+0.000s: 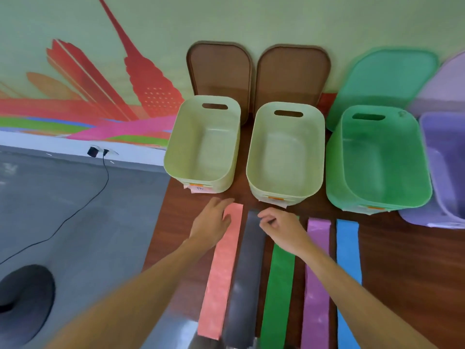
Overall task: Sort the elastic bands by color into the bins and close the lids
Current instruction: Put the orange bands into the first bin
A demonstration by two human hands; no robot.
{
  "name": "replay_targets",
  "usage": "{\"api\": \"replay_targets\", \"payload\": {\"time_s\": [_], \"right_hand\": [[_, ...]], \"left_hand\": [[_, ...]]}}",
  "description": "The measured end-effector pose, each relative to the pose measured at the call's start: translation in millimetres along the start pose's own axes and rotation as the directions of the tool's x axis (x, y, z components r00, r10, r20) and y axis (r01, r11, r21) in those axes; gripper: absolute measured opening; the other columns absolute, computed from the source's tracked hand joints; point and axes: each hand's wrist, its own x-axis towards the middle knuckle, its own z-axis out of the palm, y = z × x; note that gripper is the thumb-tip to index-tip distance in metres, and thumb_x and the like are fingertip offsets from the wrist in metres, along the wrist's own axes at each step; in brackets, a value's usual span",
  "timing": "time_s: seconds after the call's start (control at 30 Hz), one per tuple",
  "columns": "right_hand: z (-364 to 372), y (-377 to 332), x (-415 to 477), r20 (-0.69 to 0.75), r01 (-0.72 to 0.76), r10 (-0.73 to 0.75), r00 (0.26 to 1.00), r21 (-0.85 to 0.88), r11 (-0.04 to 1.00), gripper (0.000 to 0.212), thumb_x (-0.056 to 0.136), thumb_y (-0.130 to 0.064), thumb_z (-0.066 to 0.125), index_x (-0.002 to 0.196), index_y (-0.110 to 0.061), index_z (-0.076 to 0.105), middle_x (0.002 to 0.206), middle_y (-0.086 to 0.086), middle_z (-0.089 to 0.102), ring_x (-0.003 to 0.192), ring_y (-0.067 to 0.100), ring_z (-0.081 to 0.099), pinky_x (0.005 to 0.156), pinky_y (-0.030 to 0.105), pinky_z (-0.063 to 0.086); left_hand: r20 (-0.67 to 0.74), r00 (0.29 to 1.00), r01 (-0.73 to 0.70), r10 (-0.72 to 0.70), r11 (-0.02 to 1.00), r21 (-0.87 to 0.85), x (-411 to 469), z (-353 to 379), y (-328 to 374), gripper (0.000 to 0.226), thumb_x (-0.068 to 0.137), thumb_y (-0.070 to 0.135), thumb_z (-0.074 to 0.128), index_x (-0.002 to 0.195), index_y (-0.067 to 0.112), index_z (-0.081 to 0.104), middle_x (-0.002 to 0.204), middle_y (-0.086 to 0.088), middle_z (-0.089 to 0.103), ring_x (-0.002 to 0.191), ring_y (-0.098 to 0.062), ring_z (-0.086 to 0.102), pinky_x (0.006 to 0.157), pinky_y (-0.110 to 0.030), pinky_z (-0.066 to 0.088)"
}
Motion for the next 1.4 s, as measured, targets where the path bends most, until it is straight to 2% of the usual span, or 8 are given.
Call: {"api": "replay_targets", "payload": {"time_s": [0.13, 0.4, 0.7, 0.83, 0.93, 1.1, 1.27, 1.4], "right_hand": [[0, 12, 0, 0.005, -0.039, 0.039, 0.999, -0.008, 0.999, 0.024, 0.092, -0.014, 0.058, 0.116, -0.012, 0.064, 0.109, 0.001, 0.07, 0.078, -0.006, 0.058, 0.074, 0.004, 0.043], [11, 21, -8, -0.009, -0.101, 0.101, 0.995, -0.067, 0.993, 0.027, 0.095, -0.018, 0.055, 0.122, -0.015, 0.06, 0.114, -0.001, 0.068, 0.072, -0.014, 0.049, 0.065, 0.0, 0.039], [23, -3, 7, -0.055, -0.056, 0.052, 0.997, -0.065, 0.996, 0.023, 0.092, -0.013, 0.056, 0.112, -0.014, 0.067, 0.106, -0.001, 0.07, 0.071, -0.01, 0.053, 0.067, 0.0, 0.039], [36, -22, 22, -0.077, 0.017, -0.029, 0.997, -0.147, 0.989, 0.022, 0.091, -0.013, 0.055, 0.11, -0.015, 0.067, 0.105, 0.0, 0.068, 0.088, 0.008, 0.062, 0.079, 0.017, 0.046], [48, -33, 34, -0.063, 0.041, -0.06, 0.996, -0.265, 0.963, 0.028, 0.091, -0.012, 0.052, 0.117, -0.014, 0.064, 0.114, 0.004, 0.061, 0.108, 0.021, 0.059, 0.091, 0.037, 0.049], [69, -45, 43, -0.01, 0.013, -0.019, 1.0, -0.428, 0.904, 0.051, 0.093, -0.015, 0.051, 0.142, -0.009, 0.038, 0.146, 0.004, 0.027, 0.129, 0.024, 0.043, 0.097, 0.04, 0.047], [87, -42, 50, -0.089, -0.065, 0.027, 0.996, -0.472, 0.879, 0.039, 0.092, -0.011, 0.054, 0.131, -0.01, 0.049, 0.136, 0.004, 0.036, 0.121, 0.024, 0.049, 0.087, 0.038, 0.051], [87, -41, 49, -0.203, -0.067, -0.042, 0.978, -0.5, 0.863, 0.027, 0.09, -0.007, 0.057, 0.116, -0.015, 0.06, 0.119, 0.004, 0.048, 0.11, 0.023, 0.055, 0.079, 0.039, 0.055]], "left_hand": [[-0.046, 0.999, 0.004, -0.002, 0.998, 0.055, 21, 12, 0, 0.045, 0.092, 0.022, 0.05, 0.137, 0.03, 0.046, 0.133, 0.002, 0.04, 0.118, -0.017, 0.048, 0.086, -0.04, 0.051], [-0.211, 0.973, -0.088, 0.097, 0.995, 0.052, 27, 21, -11, 0.014, 0.086, 0.017, 0.064, 0.095, 0.023, 0.073, 0.106, 0.001, 0.055, 0.089, -0.02, 0.058, 0.066, -0.035, 0.05], [-0.193, 0.95, -0.241, 0.245, 0.969, 0.047, 9, 6, -24, 0.01, 0.088, 0.014, 0.06, 0.092, 0.021, 0.065, 0.104, 0.008, 0.062, 0.1, -0.014, 0.056, 0.082, -0.025, 0.032], [-0.13, 0.978, -0.177, 0.166, 0.981, -0.08, -2, -5, -30, 0.012, 0.09, 0.015, 0.057, 0.093, 0.025, 0.062, 0.098, 0.014, 0.064, 0.1, -0.006, 0.057, 0.096, -0.029, 0.032], [-0.065, 0.994, -0.102, 0.084, 0.931, -0.35, -5, -18, -33, 0.009, 0.089, 0.01, 0.061, 0.092, 0.018, 0.065, 0.089, 0.008, 0.067, 0.084, -0.01, 0.061, 0.084, -0.03, 0.05], [-0.078, 0.994, -0.096, 0.07, 0.907, -0.411, -16, -40, -41, 0.009, 0.089, 0.011, 0.063, 0.089, 0.019, 0.066, 0.082, 0.014, 0.063, 0.077, -0.003, 0.057, 0.069, -0.008, 0.043], [-0.036, 0.999, -0.021, 0.004, 0.876, -0.483, -24, -60, -51, 0.014, 0.084, 0.006, 0.068, 0.094, 0.015, 0.07, 0.081, -0.004, 0.067, 0.068, -0.012, 0.061, 0.064, -0.025, 0.056], [-0.01, 1.0, 0.0, -0.005, 0.894, -0.449, -31, -70, -61, 0.019, 0.08, 0.007, 0.073, 0.098, 0.014, 0.073, 0.077, 0.0, 0.067, 0.063, -0.007, 0.059, 0.063, -0.015, 0.053]]}}
